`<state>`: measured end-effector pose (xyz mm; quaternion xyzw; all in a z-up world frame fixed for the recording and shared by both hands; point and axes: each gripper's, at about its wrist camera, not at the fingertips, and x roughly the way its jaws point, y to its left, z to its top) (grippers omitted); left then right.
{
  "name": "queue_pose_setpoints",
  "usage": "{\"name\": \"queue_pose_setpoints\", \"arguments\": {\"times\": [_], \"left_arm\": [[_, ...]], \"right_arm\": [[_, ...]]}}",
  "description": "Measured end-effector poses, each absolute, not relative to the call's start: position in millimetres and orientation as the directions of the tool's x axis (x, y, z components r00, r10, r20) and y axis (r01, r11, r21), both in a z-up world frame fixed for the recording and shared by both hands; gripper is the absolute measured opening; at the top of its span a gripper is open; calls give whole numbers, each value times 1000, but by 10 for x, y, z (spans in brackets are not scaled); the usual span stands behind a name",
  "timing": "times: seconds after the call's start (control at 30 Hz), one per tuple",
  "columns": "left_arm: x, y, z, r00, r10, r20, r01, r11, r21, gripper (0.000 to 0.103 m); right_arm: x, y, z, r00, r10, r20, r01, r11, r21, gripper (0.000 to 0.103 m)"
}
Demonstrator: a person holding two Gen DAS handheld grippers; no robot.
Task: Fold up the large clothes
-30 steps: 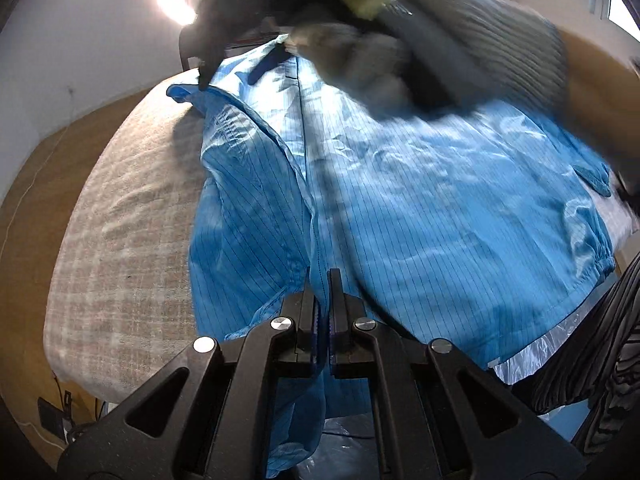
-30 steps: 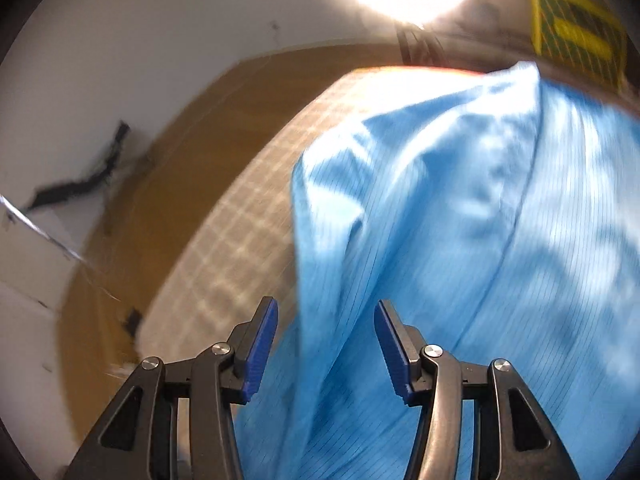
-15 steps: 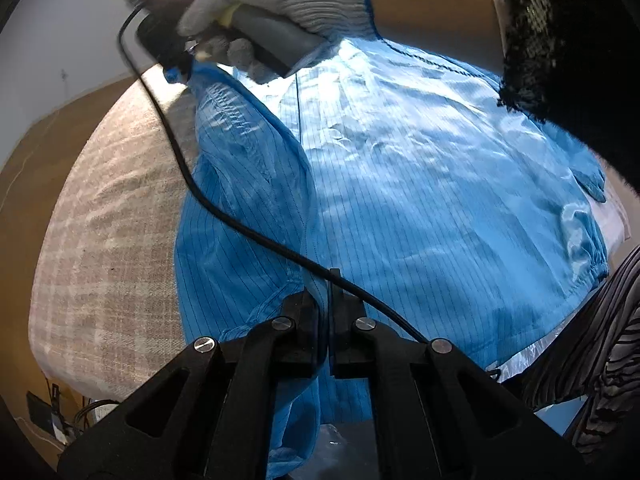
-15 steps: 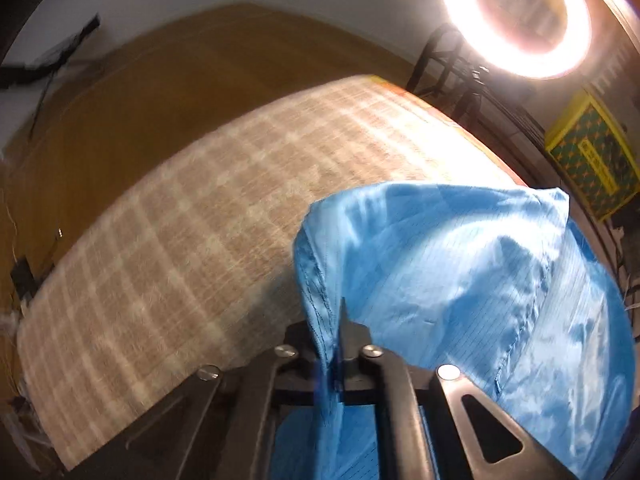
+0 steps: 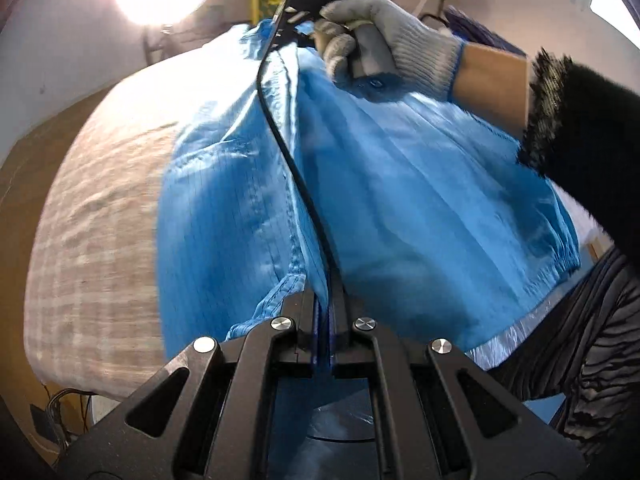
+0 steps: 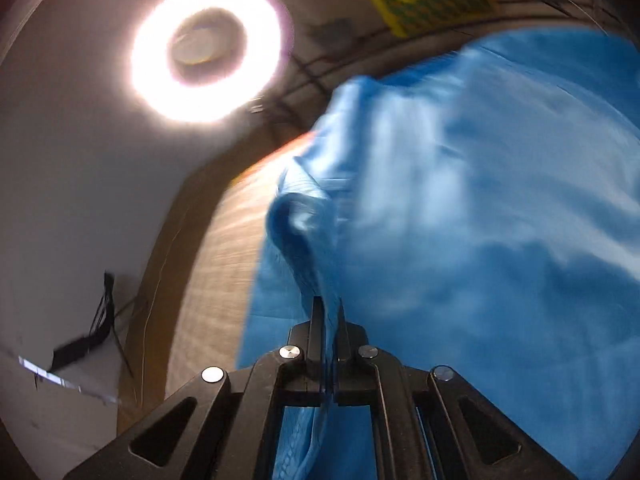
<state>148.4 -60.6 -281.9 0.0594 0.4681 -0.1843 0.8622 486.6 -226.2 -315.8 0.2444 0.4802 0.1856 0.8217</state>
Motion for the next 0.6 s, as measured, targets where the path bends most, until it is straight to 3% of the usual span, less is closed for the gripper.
{"name": "queue_pose_setpoints", "arguments": {"times": [0.27, 0.4, 0.47, 0.5, 0.53, 0.6], "left_arm": [[1611, -746, -2845, 447, -349, -823, 361, 913, -191, 1], [1629, -783, -2858, 428, -362, -828, 363, 908, -209, 2], [1621, -782, -2861, 405, -371, -835, 378, 900, -217, 12], [1589, -763, -2853, 394, -374, -840, 385, 897, -218, 16], [1548, -749, -2843, 388, -376, -842, 392, 894, -218, 21], [1388, -657, -2784, 386, -397, -833, 414, 881, -228, 21]], "right_arm": [[4930, -2153, -3004, 484, 535, -693, -148, 830, 538, 0], [5011, -2061, -3105, 462, 439, -771, -143, 895, 423, 1], [5014, -2114, -3123, 449, 413, -793, -142, 908, 393, 11], [4999, -2140, -3110, 443, 413, -796, -141, 909, 393, 33], [4979, -2206, -3075, 447, 413, -794, -141, 908, 394, 40], [4867, -2320, -2866, 475, 416, -776, -162, 908, 387, 40]]}}
